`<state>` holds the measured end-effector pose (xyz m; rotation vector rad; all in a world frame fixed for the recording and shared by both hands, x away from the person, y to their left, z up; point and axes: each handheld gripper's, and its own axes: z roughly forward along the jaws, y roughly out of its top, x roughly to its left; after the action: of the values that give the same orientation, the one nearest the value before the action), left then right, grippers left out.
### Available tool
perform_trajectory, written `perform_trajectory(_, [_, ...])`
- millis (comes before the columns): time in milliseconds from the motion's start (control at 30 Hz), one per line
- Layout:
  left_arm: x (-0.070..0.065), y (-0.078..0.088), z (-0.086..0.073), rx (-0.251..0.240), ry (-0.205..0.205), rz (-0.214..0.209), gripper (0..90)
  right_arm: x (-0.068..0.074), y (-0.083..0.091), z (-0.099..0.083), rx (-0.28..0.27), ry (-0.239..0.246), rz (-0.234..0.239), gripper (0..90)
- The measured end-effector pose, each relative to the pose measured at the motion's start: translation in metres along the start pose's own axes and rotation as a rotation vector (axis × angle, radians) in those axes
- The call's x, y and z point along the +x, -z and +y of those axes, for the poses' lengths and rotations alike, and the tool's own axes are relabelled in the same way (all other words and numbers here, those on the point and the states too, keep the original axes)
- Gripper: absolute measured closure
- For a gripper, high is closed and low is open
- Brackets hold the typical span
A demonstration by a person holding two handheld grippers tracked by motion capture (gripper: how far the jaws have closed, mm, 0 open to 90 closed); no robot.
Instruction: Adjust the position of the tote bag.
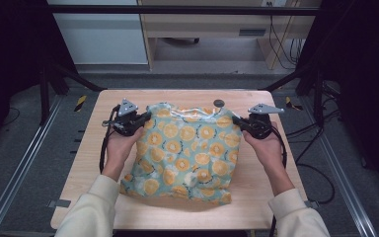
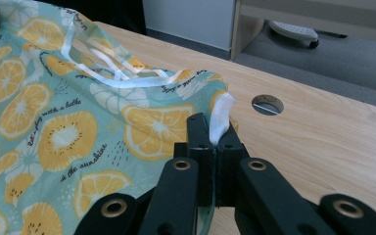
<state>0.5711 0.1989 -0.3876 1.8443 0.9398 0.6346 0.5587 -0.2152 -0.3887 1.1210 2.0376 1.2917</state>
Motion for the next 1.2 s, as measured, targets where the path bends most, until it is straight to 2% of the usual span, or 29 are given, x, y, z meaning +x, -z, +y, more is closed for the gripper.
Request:
perform_trajectory(67, [-0.002,0.008,0.001,0.001,-0.033,-0.005,90.0,0.002,0.003,0.001,-0.009,0.006,0.002,88.6])
perform_trajectory(267, [-0.009,0.024,0.000,-0.011,-0.063,-0.009,90.0,0.011,0.014,-0.001,-0.026,0.042,0.001,88.6])
perform_trajectory(300, [-0.011,0.027,-0.001,-0.019,-0.068,-0.007,90.0,0.017,0.020,-0.003,-0.031,0.066,-0.009,88.6])
perform_trajectory(367, [-0.015,0.035,-0.003,-0.026,-0.094,0.000,90.0,0.021,0.023,-0.004,-0.036,0.073,-0.012,88.6])
perform_trajectory(433, [-0.021,0.044,-0.006,-0.046,-0.113,0.002,90.0,0.026,0.029,-0.006,-0.049,0.101,-0.023,88.6])
perform_trajectory(467, [-0.026,0.052,-0.009,-0.061,-0.129,0.007,90.0,0.031,0.037,-0.007,-0.078,0.096,-0.023,88.6])
perform_trajectory(600, [-0.032,0.063,-0.015,-0.078,-0.152,0.011,90.0,0.038,0.047,-0.012,-0.098,0.109,-0.021,88.6])
perform_trajectory(700, [-0.036,0.068,-0.021,-0.098,-0.146,0.008,90.0,0.044,0.052,-0.019,-0.093,0.136,-0.022,88.6])
perform_trajectory(800, [-0.037,0.072,-0.024,-0.114,-0.132,-0.005,90.0,0.046,0.055,-0.023,-0.097,0.133,-0.021,88.6])
perform_trajectory(1000, [-0.042,0.082,-0.033,-0.155,-0.148,-0.010,90.0,0.053,0.064,-0.030,-0.124,0.121,-0.018,88.6])
perform_trajectory(1033, [-0.043,0.083,-0.035,-0.160,-0.143,-0.014,90.0,0.054,0.066,-0.032,-0.126,0.120,-0.017,88.5])
perform_trajectory(1067, [-0.045,0.085,-0.040,-0.153,-0.120,-0.026,90.0,0.057,0.068,-0.037,-0.127,0.118,-0.018,88.5])
perform_trajectory(1200, [-0.045,0.086,-0.049,-0.154,-0.109,-0.029,90.0,0.060,0.067,-0.046,-0.123,0.111,-0.011,88.5])
